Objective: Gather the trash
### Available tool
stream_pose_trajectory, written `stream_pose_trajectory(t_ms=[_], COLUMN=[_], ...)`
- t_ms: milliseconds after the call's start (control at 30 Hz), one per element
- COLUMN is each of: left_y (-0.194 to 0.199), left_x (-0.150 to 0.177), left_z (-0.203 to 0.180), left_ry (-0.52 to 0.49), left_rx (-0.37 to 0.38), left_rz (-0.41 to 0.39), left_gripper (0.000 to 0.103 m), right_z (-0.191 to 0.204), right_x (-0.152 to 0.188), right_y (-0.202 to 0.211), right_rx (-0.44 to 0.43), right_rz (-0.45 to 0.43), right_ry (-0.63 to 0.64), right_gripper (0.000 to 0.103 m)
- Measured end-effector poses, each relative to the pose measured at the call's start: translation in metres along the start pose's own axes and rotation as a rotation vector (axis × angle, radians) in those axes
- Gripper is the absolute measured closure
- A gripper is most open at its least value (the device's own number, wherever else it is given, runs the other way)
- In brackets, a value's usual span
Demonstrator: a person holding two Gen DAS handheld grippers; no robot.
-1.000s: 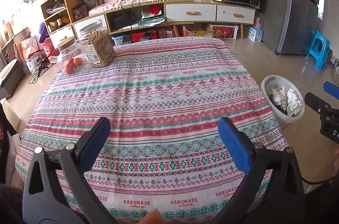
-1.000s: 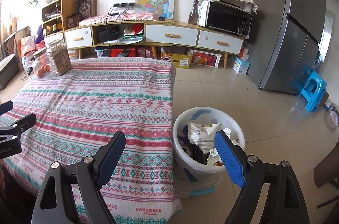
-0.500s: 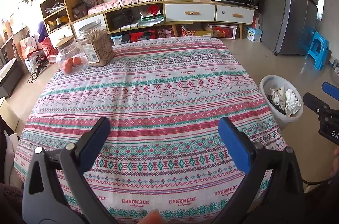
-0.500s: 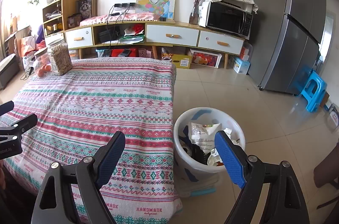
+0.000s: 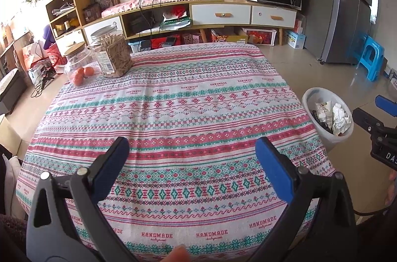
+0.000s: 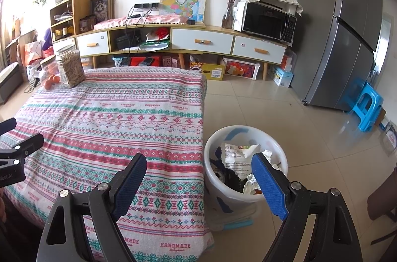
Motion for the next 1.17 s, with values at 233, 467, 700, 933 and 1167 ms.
stream_pose_trajectory(t_ms=[233,467,700,933,1167], left_y=[0.0,0.0,0.0,-0.002,-0.008], left_x=[0.001,0.001,0.001,0.002,0.006], left_z=[-0.001,-0.001,-0.001,-0.001,-0.004], left_ry=[-0.002,0.0,-0.002,0.002,0.012], left_rx=[0.002,0.001,-0.001,0.009,0.091], left_rz=[0.002,0.007,0.008,0.019,0.095], left_gripper=[0.002,0.002,0.002,0.002,0.002], right_z=[0.003,0.003,0.005,0.008,0.016], right_x=[-0.002,-0.002,-0.002,-0.005,-0.01], right_y=[0.003,0.001,0.002,0.001,0.001], right_rx=[-0.008,-0.01,-0.011,-0.022,-0.046], right_rz=[-0.009,-0.007,-0.009,-0.01,-0.033], right_ry=[0.001,0.008,0.01,0.01,0.028], right_gripper=[0.015,0.015,0.014,0.014,0.014])
Point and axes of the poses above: each gripper's, at about its wrist camera, not at the fingertips, and y roughly against the way its jaws point, z to its left, x to its underside, the point moved 7 cm from there along -y, roughly the way its jaws point, and after that the axes turned 3 degrees about x, right-handed, at the moved point
